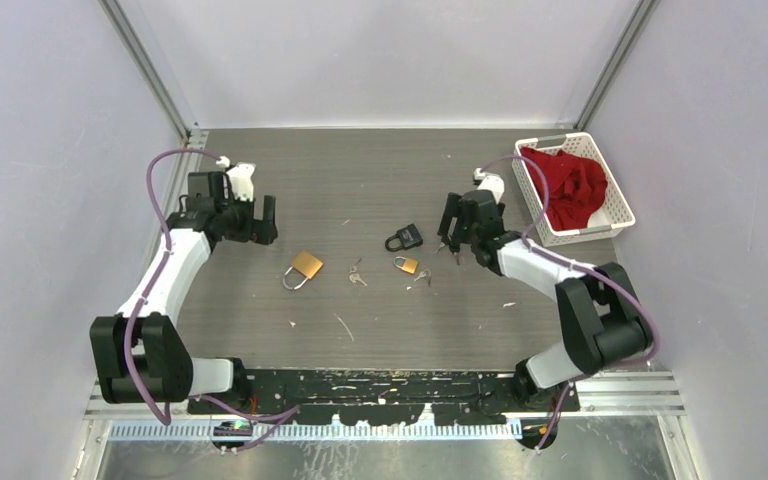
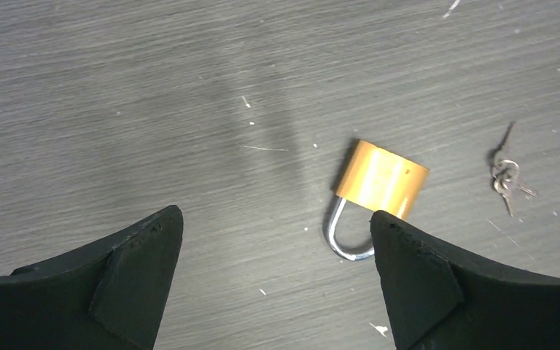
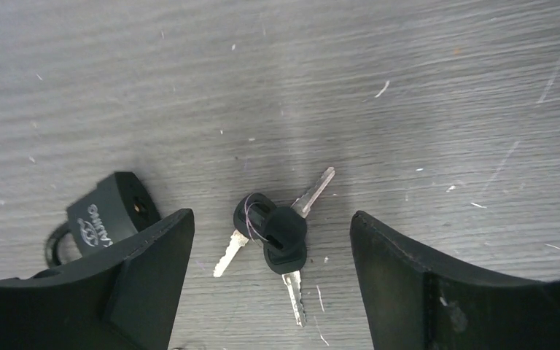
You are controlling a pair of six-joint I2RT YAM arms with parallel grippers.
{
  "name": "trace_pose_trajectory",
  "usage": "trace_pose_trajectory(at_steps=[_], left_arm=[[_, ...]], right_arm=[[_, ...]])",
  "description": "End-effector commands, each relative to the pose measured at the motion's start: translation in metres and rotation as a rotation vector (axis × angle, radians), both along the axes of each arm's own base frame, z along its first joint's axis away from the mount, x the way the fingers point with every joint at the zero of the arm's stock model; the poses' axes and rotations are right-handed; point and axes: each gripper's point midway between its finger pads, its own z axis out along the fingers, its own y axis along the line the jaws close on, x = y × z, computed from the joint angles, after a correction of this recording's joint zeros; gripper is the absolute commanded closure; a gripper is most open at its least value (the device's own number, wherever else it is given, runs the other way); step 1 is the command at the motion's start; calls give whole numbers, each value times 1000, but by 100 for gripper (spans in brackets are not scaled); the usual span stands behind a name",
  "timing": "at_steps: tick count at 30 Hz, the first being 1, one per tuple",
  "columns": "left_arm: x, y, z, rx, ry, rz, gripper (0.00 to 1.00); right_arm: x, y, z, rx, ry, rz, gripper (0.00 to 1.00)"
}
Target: Unlock with the key
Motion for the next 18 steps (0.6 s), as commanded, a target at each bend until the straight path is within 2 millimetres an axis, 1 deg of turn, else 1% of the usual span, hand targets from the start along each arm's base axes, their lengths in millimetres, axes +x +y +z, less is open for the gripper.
trace_pose_trajectory(at_steps=[1, 3, 5, 9, 14, 15, 18], left_arm=[[-8, -17, 32, -70, -14, -81, 1], [-12, -23, 34, -96, 0, -107, 1], [-14, -26, 35, -108, 11, -123, 1], [-20, -29, 36, -124, 41, -142, 1], [-25, -34, 37, -142, 59, -168, 0], [-26, -34, 37, -143, 59, -171, 0], [-29, -35, 37, -142, 64, -180, 2]], right_arm=[[10, 9, -5, -138, 53, 75, 20], [10, 13, -17, -184, 88, 94, 28], [10, 14, -21, -197, 101, 99, 36], [12, 17, -27, -206, 117, 114, 39], [17, 22, -32, -236, 148, 133, 47], [19, 23, -33, -237, 151, 132, 49], [20, 23, -38, -239, 163, 132, 59]])
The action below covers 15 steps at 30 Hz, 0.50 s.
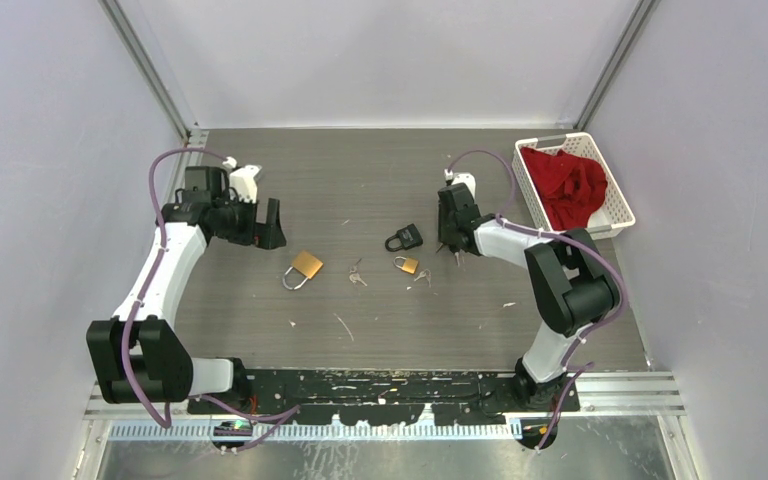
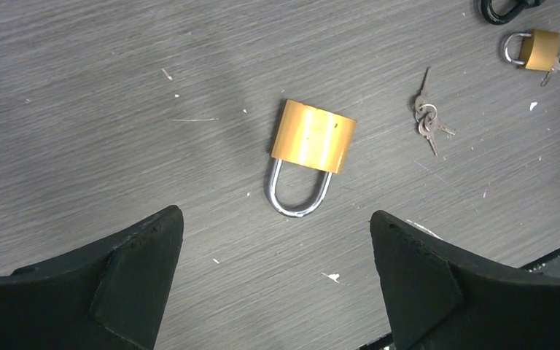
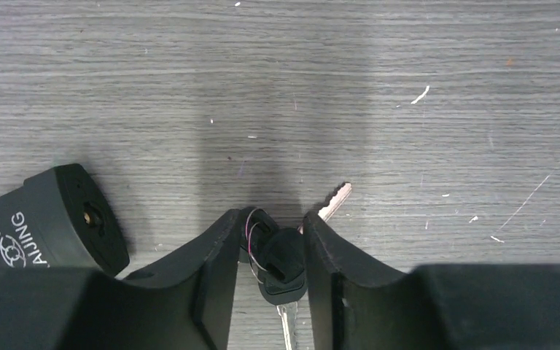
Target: Unlock with the key
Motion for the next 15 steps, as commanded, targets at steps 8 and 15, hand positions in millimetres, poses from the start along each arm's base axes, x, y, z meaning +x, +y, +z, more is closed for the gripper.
trace_pose_trajectory(at_steps=[8, 15], left_arm=[[-8, -3, 23, 4, -39, -71, 3], [-14, -11, 34, -38, -63, -89, 5]], right_arm=[[4, 4, 2, -4, 10, -24, 67], [-4, 7, 4, 44, 25, -31, 94]])
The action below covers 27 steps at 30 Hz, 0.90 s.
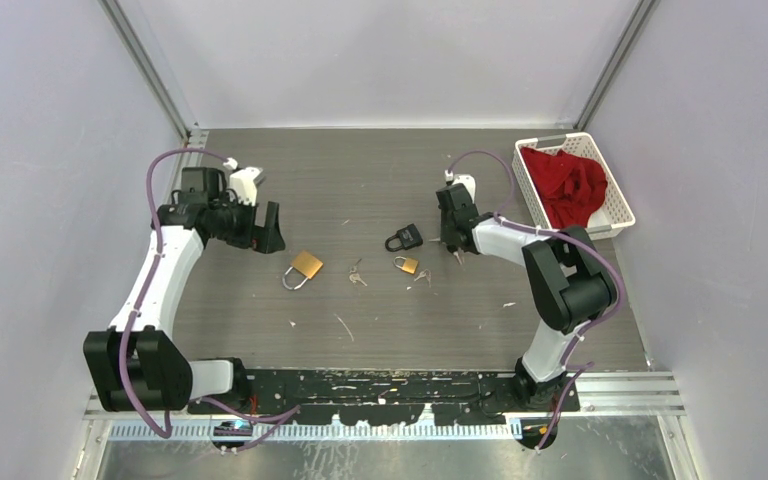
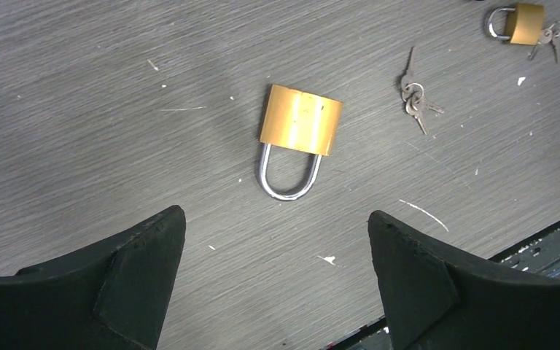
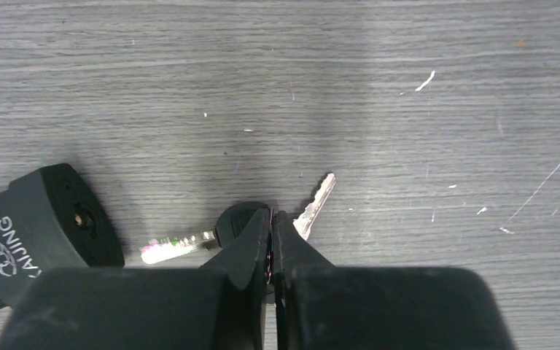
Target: Unlock with the key
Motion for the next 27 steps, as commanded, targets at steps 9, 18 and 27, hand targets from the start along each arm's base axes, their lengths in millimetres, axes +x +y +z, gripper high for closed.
trace_pose_trajectory(at_steps=[9, 18, 27], left_arm=[[-7, -59, 54, -246, -96, -203, 0], [-13, -142, 31, -183, 12, -423, 0], [-1, -215, 32, -363, 304, -360, 1]], right_arm=[[-19, 35, 31, 238, 7, 40, 99], [-32, 34, 56, 312, -31, 48, 99], [-44, 43, 107, 468, -145, 24, 99]])
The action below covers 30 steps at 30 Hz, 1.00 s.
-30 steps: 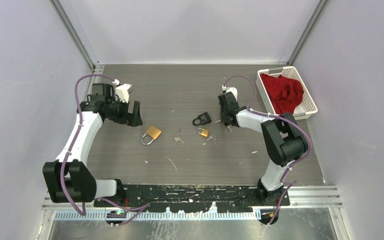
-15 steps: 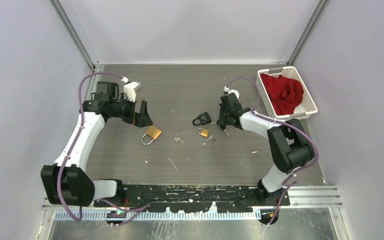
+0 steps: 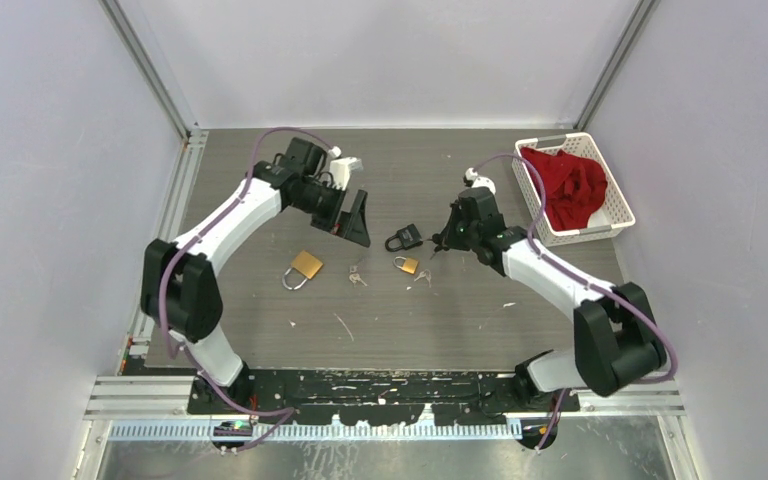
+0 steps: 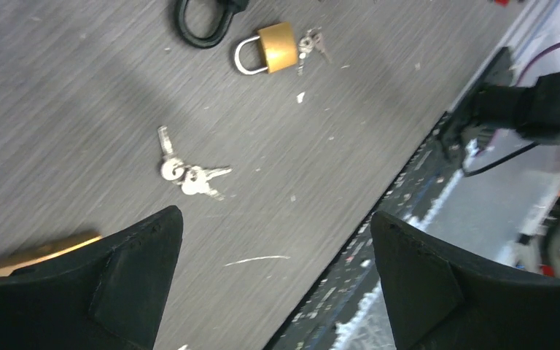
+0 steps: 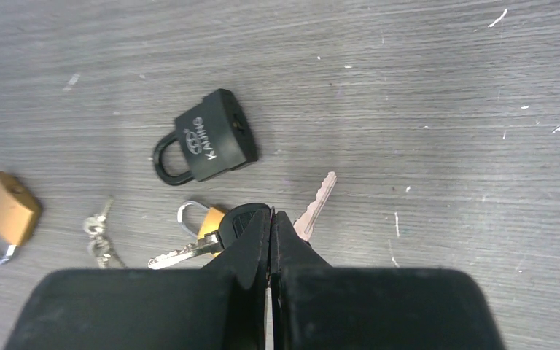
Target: Unlock with the key
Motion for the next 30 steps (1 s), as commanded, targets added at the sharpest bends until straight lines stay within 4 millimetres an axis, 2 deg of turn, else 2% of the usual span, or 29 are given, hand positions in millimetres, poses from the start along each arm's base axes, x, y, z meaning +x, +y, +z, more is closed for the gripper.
trace_pose_trajectory(at_steps=[1, 6, 11, 17, 21, 27, 30], left_arm=[[-3, -36, 26, -134, 152, 27, 1], [-8, -61, 33, -229, 284, -1, 10], [-13, -70, 42, -295, 342, -24, 19], [-25, -63, 45, -306, 332, -42, 32], [-27, -56, 44, -311, 325, -36, 44], [-22, -43, 46, -318, 333, -18, 75], [-22, -37, 48, -326, 342, -13, 80]], right_arm=[[0, 14, 43, 130, -103, -18, 99], [-10, 35, 70, 174, -163, 14, 99], [-18, 70, 90, 185, -197, 69, 99], [-27, 107, 106, 184, -223, 132, 99], [-30, 121, 111, 165, -244, 138, 99], [-32, 128, 116, 162, -259, 142, 99], [-32, 128, 118, 161, -264, 143, 99]])
